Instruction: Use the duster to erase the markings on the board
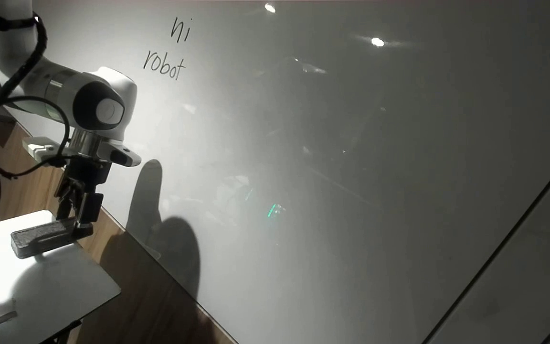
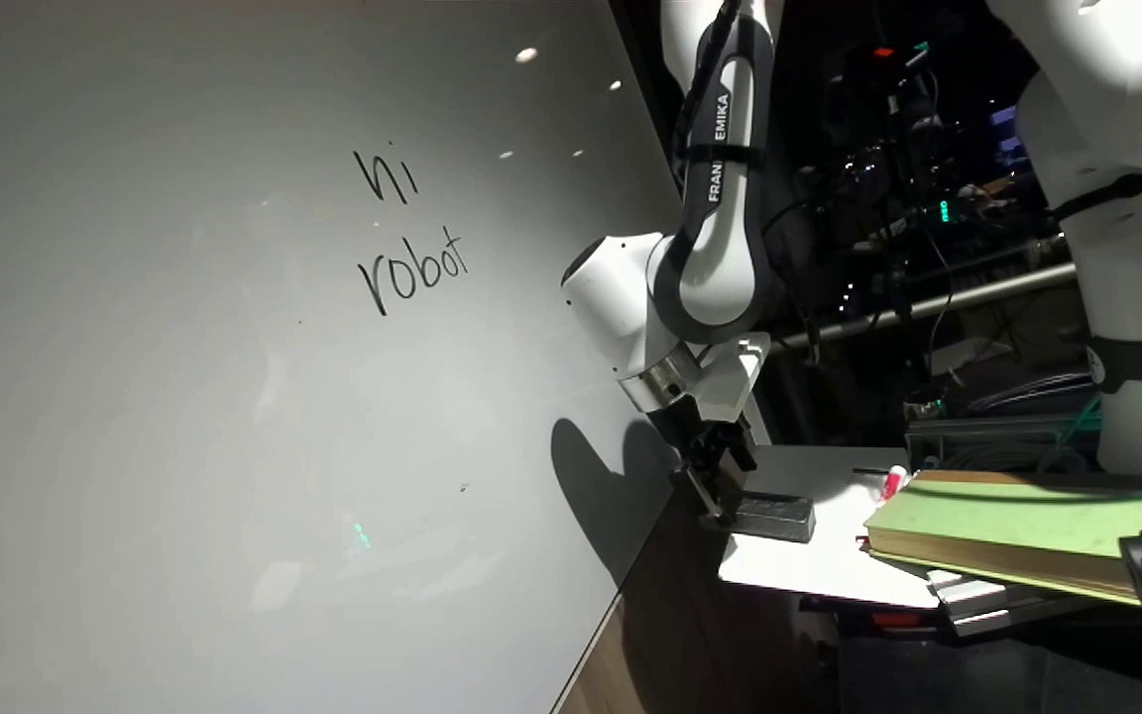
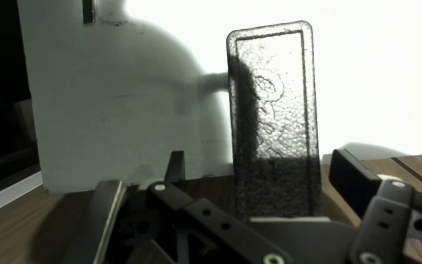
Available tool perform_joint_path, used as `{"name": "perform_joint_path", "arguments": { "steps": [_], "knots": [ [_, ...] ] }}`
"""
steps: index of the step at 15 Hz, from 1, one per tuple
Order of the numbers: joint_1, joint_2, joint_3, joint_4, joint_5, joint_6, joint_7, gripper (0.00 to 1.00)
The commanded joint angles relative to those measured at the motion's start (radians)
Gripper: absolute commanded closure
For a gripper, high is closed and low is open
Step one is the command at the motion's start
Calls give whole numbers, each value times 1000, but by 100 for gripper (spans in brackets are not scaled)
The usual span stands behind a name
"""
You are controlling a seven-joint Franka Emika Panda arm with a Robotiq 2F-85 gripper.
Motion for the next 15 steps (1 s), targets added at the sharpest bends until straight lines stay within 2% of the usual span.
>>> {"name": "perform_joint_path", "arguments": {
  "steps": [1, 11, 15],
  "knots": [
    [42, 38, -31, 38, 7, 11, -3, 0],
    [72, 79, -58, 80, 28, -13, -29, 0],
    [60, 46, -41, 95, 118, -70, -104, 0]
  ]
}}
